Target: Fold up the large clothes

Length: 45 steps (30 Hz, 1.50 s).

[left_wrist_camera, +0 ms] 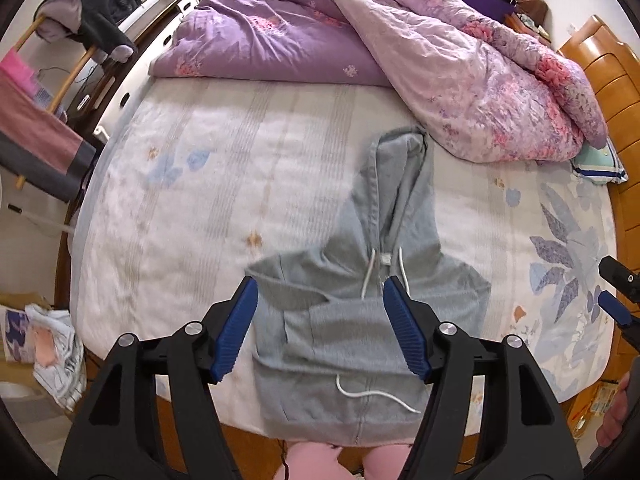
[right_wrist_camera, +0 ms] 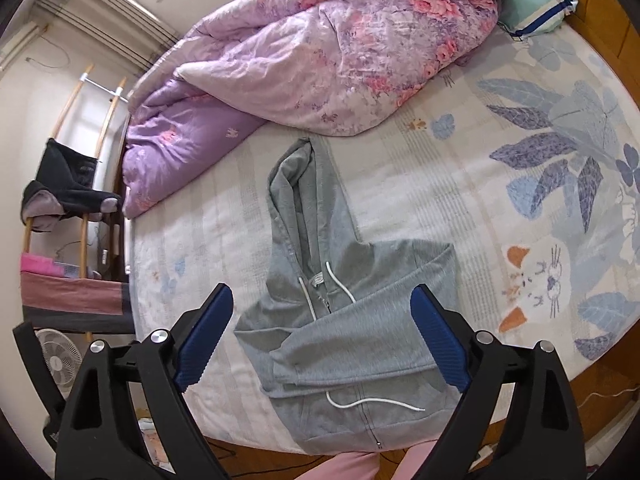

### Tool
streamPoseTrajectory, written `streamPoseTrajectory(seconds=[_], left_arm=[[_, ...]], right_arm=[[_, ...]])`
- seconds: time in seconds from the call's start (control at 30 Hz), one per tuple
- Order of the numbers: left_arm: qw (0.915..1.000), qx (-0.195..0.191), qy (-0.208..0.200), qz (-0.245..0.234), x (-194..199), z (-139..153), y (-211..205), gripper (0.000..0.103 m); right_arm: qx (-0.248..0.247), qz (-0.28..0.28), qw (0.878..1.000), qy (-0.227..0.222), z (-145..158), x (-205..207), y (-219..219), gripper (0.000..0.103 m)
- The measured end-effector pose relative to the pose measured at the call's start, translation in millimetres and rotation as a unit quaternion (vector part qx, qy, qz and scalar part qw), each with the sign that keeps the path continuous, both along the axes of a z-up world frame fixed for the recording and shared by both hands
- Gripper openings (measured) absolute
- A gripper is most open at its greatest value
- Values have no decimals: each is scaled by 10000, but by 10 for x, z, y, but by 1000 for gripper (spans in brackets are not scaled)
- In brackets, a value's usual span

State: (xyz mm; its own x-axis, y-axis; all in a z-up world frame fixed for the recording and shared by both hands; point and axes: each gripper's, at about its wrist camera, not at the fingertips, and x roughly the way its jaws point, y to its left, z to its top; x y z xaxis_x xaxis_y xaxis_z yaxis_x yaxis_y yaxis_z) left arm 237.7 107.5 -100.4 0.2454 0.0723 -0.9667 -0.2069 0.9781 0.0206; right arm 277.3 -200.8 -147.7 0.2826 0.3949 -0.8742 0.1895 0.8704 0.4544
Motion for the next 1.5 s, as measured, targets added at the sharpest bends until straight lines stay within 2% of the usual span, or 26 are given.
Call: streamPoseTrajectory(seconds=[0.1, 0.27, 0.47, 0.53, 0.63, 0.77, 0.87, 0.97, 1.03, 1.13, 1.17, 1.2, 1.23, 1.27, 1.3, 1.37, 1.4, 1.43, 1.5], left_arm=[[9998, -123, 131, -25, 313, -102, 87, 67], [9993, -98, 347, -47, 790, -365, 152, 70], [9985, -167, 518, -92, 1328, -793, 199, 74], [9984, -164, 515, -184, 1503, -949, 183, 80], [9978, -226, 550, -290, 1833, -1300, 154, 81], [9958, -360, 817, -186, 2259, -1880, 169, 81], [9923, -778, 956, -126, 2546, -2355, 160, 81], [9905, -936, 1005, -94, 2778, -2763, 113, 81], [9909, -860, 1035, -49, 2918, -3014, 82, 81], [9943, -463, 964, -52, 3087, -3338, 27, 80], [9952, -351, 904, -96, 3115, -3395, 13, 76], [9968, -119, 774, -157, 3147, -3462, -5, 49], [9959, 218, 853, -184, 3180, -3537, -15, 2], [9934, 467, 1030, -184, 3206, -3600, -11, 2], [9922, 706, 1016, -145, 3221, -3604, 24, 0], [9913, 1263, 357, -41, 3200, -3329, 128, 0], [9901, 1391, 163, -43, 3197, -3202, 173, 0], [9917, 1279, 51, -94, 3208, -3081, 234, 0], [9973, 727, 124, 65, 3239, -2985, 371, 0]], right_arm=[[-86, -16, 9999, 83, -63, 264, 87, 87], [-323, 285, 9989, 202, -255, 734, 260, 87], [-554, 648, 9951, 494, -716, 1294, 434, 88], [-642, 863, 9926, 562, -923, 1547, 502, 88], [-820, 1095, 9883, 683, -1224, 1870, 585, 88], [-932, 1360, 9826, 857, -1674, 2271, 739, 88], [-919, 1448, 9788, 1118, -2040, 2499, 852, 88], [-1071, 1456, 9761, 1204, -2312, 2658, 916, 88], [-1084, 1403, 9762, 1247, -2442, 2741, 914, 88], [-1017, 1256, 9767, 1411, -2626, 2831, 870, 88], [-995, 1240, 9765, 1456, -2661, 2854, 865, 88], [-947, 1199, 9771, 1480, -2703, 2874, 849, 88], [-953, 1199, 9771, 1480, -2725, 2883, 854, 88], [-997, 1228, 9762, 1482, -2743, 2895, 867, 88], [-1098, 1290, 9745, 1471, -2775, 2915, 893, 88], [-1193, 1391, 9726, 1431, -2836, 2947, 967, 88], [-1181, 1434, 9721, 1431, -2888, 2972, 1017, 88], [-1136, 1453, 9722, 1440, -2939, 2996, 1060, 88], [-1173, 1441, 9707, 1525, -3096, 3059, 1156, 87]])
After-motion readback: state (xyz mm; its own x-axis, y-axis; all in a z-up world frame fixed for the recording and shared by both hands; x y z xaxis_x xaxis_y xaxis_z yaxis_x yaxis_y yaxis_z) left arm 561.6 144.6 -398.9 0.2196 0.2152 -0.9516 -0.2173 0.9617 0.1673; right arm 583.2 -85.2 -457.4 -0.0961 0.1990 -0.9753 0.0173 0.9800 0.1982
